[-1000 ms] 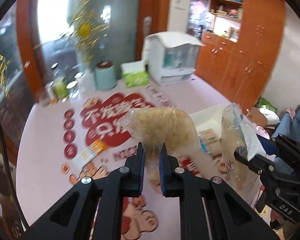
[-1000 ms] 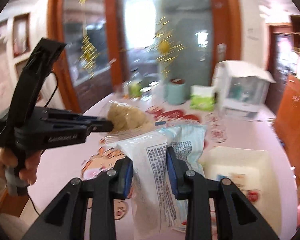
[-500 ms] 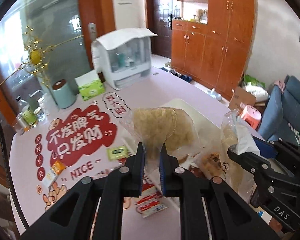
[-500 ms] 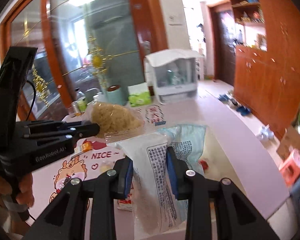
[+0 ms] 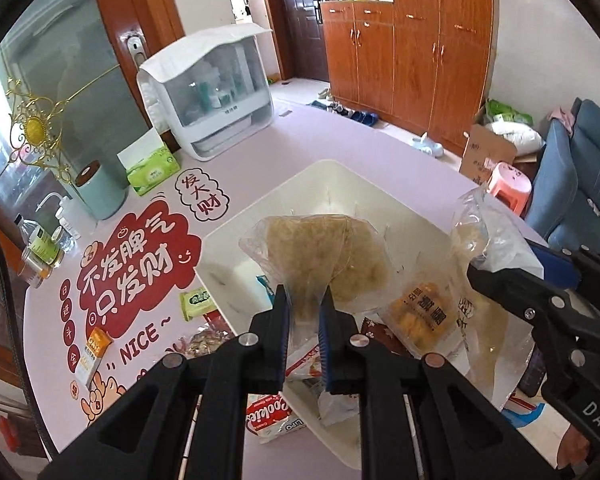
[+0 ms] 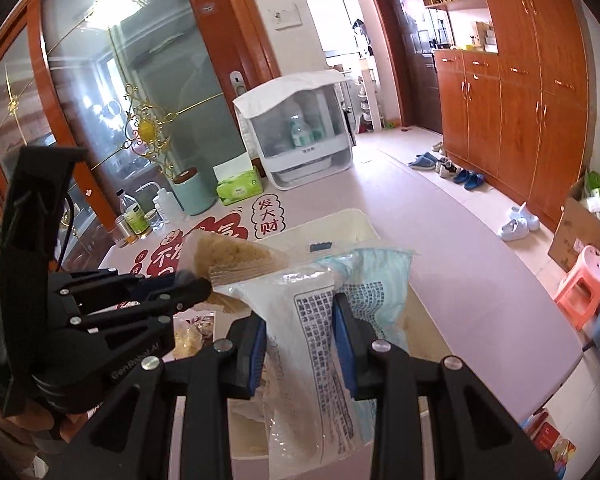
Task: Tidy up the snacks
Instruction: 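Carry both bags into the white tray and open both grippers, then withdraw both grippers from the tray toward the remaining snacks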
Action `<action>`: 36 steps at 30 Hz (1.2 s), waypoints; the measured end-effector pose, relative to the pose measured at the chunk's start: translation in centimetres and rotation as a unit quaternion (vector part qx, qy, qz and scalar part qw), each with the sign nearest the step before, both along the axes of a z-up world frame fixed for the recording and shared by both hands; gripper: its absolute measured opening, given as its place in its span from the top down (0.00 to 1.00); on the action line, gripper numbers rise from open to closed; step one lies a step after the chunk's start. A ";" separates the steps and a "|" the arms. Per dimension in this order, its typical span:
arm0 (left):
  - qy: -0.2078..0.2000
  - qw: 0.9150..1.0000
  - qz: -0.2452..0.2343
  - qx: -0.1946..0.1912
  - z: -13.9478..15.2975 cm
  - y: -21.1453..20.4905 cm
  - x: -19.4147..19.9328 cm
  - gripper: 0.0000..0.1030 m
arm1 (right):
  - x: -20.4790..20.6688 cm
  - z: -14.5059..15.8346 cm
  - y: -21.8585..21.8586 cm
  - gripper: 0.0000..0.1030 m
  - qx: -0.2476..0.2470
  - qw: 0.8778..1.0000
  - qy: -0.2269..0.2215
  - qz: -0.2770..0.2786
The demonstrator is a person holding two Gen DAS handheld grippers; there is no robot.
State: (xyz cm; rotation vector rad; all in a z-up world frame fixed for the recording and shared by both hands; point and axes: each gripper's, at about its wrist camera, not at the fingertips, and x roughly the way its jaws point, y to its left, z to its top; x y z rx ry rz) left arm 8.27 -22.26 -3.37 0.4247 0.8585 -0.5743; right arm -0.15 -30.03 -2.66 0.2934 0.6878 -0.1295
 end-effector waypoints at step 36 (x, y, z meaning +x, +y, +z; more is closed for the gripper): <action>-0.010 0.997 0.065 0.035 -1.1 1.7 0.1 0.17 | 1.0 -2.9 -1.1 0.41 -0.008 0.998 0.064 -0.025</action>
